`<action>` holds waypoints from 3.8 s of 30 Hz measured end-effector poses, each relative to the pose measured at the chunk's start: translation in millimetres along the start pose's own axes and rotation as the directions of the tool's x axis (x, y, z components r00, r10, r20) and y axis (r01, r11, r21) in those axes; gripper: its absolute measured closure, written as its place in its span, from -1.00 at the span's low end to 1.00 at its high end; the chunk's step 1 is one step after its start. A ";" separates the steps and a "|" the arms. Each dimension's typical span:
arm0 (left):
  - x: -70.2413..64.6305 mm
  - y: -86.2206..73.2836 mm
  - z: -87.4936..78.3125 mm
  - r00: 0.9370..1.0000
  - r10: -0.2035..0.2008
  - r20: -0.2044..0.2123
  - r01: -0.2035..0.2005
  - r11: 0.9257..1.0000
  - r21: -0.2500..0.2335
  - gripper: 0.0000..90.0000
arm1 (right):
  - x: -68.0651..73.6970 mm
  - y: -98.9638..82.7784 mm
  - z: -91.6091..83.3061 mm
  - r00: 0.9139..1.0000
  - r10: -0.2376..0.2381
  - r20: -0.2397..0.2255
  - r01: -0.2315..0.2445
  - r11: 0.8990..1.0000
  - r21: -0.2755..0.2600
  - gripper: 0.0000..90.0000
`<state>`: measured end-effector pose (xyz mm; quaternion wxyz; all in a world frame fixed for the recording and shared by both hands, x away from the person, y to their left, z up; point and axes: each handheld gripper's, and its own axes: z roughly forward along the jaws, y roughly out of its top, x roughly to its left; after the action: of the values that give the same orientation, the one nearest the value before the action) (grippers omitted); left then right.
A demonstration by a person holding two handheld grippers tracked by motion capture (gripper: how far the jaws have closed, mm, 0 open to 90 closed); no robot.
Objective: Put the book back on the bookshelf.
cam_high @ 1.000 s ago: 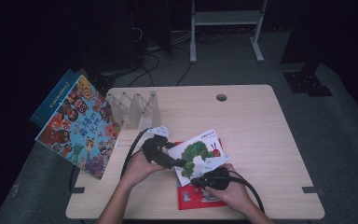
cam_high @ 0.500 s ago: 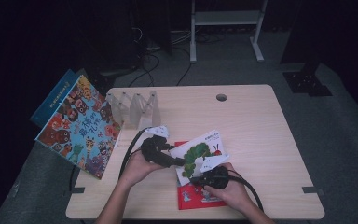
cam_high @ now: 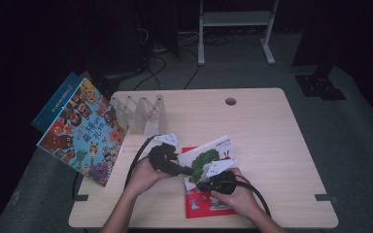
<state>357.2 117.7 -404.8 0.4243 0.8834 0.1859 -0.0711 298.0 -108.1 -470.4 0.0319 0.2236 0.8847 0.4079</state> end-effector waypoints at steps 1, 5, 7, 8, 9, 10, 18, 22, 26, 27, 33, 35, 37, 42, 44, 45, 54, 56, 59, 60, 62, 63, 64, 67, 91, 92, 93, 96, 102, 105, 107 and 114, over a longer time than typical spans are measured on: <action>-0.1 -0.2 0.4 1.000 -0.003 0.000 0.003 1.000 0.002 0.16 | 0.1 0.0 0.0 1.000 0.001 0.000 -0.001 1.000 0.000 0.99; -0.8 -1.3 2.3 1.000 0.004 -0.006 -0.004 1.000 0.006 0.24 | -0.5 0.0 0.1 1.000 0.005 0.000 -0.005 1.000 -0.001 0.99; -0.5 -1.8 3.1 1.000 0.004 -0.009 -0.004 1.000 0.008 0.29 | -1.2 0.0 0.5 1.000 0.006 -0.001 -0.006 1.000 -0.005 0.99; -0.6 -2.1 3.5 1.000 0.006 -0.015 -0.006 1.000 0.008 0.32 | -1.5 0.0 0.6 1.000 0.007 -0.003 -0.007 1.000 -0.006 0.99; -0.5 -2.4 3.8 1.000 0.004 -0.016 -0.004 1.000 0.010 0.35 | -1.6 0.0 0.7 1.000 0.008 -0.003 -0.008 1.000 -0.007 0.99; -0.1 -2.9 4.1 1.000 0.005 -0.015 -0.004 1.000 0.012 0.38 | -1.5 0.0 0.6 1.000 0.007 -0.002 -0.007 1.000 -0.007 0.99; -1.4 -4.3 6.5 1.000 0.018 -0.019 -0.017 0.999 0.028 0.57 | -0.2 -0.2 0.4 1.000 0.004 0.007 -0.004 1.000 -0.006 0.99; -3.4 -2.9 6.3 1.000 0.018 -0.022 -0.017 0.999 0.036 0.60 | -0.1 -0.4 0.4 1.000 0.006 0.007 -0.005 1.000 -0.007 0.99; -4.3 -1.0 5.6 1.000 0.022 -0.020 -0.021 0.999 0.045 0.64 | 0.1 -0.6 0.6 1.000 0.000 0.011 0.000 1.000 -0.012 0.99; -4.9 -0.7 5.6 1.000 0.019 -0.023 -0.018 0.999 0.046 0.64 | 0.3 -0.7 0.6 1.000 0.001 0.012 -0.001 1.000 -0.013 0.99; -5.2 0.5 4.0 0.999 0.022 -0.033 -0.021 0.999 0.047 0.65 | 0.2 -1.0 -6.1 1.000 -0.004 0.017 0.005 0.999 -0.044 0.95; -5.7 1.6 2.6 0.999 0.026 -0.034 -0.025 0.999 0.044 0.65 | -1.0 -2.1 -11.5 1.000 0.004 0.026 -0.002 0.998 -0.059 0.93; -7.4 2.7 1.2 0.999 0.023 -0.041 -0.022 0.999 0.031 0.66 | -4.6 -4.4 -17.5 0.999 0.004 0.039 -0.001 0.997 -0.077 0.90; -8.5 4.4 -2.9 0.998 0.028 -0.054 -0.028 1.000 0.013 0.66 | -17.2 -12.7 -38.2 0.996 0.043 0.077 -0.034 0.992 -0.118 0.81; -7.8 4.9 -5.8 0.998 0.026 -0.057 -0.026 1.000 0.002 0.66 | -24.2 -16.1 -48.3 0.994 0.075 0.082 -0.062 0.988 -0.143 0.76; -7.7 5.0 -7.6 0.998 0.026 -0.061 -0.026 1.000 -0.004 0.66 | -27.9 -17.7 -53.6 0.993 0.090 0.081 -0.077 0.985 -0.157 0.76; -5.3 4.0 -18.3 0.998 0.002 -0.066 -0.005 0.999 -0.044 0.66 | -60.8 -30.7 -98.5 0.974 0.169 0.151 -0.128 0.960 -0.247 0.40; -5.7 4.2 -21.4 0.997 0.002 -0.075 -0.006 0.998 -0.057 0.66 | -70.9 -35.5 -104.4 0.962 0.207 0.180 -0.158 0.955 -0.250 0.23; -5.9 4.7 -25.5 0.997 -0.003 -0.081 -0.003 0.998 -0.068 0.66 | -87.5 -45.0 -107.5 0.932 0.260 0.254 -0.197 0.948 -0.250 0.06; -5.9 4.6 -27.2 0.996 -0.001 -0.087 -0.006 0.997 -0.071 0.66 | -93.0 -48.5 -107.4 0.920 0.276 0.280 -0.208 0.946 -0.248 0.01; -5.8 5.1 -29.7 0.996 -0.014 -0.085 0.007 0.997 -0.081 0.66 | -102.6 -55.2 -106.2 0.898 0.303 0.319 -0.232 0.942 -0.243 -0.03; -5.8 5.1 -31.2 0.996 -0.017 -0.086 0.009 0.996 -0.091 0.66 | -106.7 -58.2 -105.2 0.887 0.317 0.336 -0.246 0.940 -0.238 -0.05; -5.8 5.3 -32.7 0.996 -0.018 -0.087 0.010 0.996 -0.092 0.66 | -110.6 -61.0 -104.3 0.875 0.328 0.356 -0.256 0.938 -0.236 -0.07; -6.5 5.6 -38.6 0.995 -0.021 -0.095 0.011 0.995 -0.102 0.66 | -121.5 -68.4 -101.6 0.840 0.353 0.411 -0.280 0.932 -0.229 -0.11; -8.9 -10.1 -95.5 0.981 -0.082 -0.177 0.053 0.985 -0.161 0.66 | -141.5 -80.1 -92.8 0.770 0.360 0.527 -0.324 0.932 -0.163 -0.35; -9.2 -11.8 -98.8 0.980 -0.085 -0.179 0.056 0.985 -0.165 0.66 | -141.5 -80.1 -92.8 0.770 0.360 0.527 -0.324 0.932 -0.163 -0.36; -9.7 -13.5 -102.2 0.979 -0.089 -0.184 0.059 0.985 -0.165 0.66 | -141.5 -80.1 -92.7 0.770 0.360 0.527 -0.324 0.932 -0.163 -0.36; -9.7 -20.2 -112.6 0.975 -0.104 -0.197 0.069 0.982 -0.178 0.66 | -141.5 -80.1 -92.7 0.770 0.360 0.527 -0.325 0.932 -0.163 -0.36; -10.6 -34.1 -134.7 0.966 -0.133 -0.224 0.090 0.977 -0.192 0.66 | -141.6 -80.0 -92.7 0.770 0.360 0.528 -0.324 0.932 -0.162 -0.36; -10.6 -41.1 -145.8 0.958 -0.148 -0.244 0.101 0.976 -0.195 0.66 | -141.6 -80.0 -92.7 0.769 0.360 0.528 -0.325 0.932 -0.163 -0.36; -11.2 -45.8 -153.6 0.953 -0.159 -0.258 0.108 0.974 -0.201 0.66 | -141.6 -80.0 -92.7 0.769 0.360 0.528 -0.325 0.932 -0.163 -0.36; -14.0 -61.4 -178.8 0.931 -0.191 -0.311 0.119 0.965 -0.236 0.66 | -141.6 -80.0 -92.7 0.769 0.360 0.528 -0.325 0.932 -0.163 -0.36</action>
<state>314.7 287.8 -332.7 0.4721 0.8146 0.3306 0.0648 373.4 -278.7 -485.5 0.2162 0.4874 0.7690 0.3525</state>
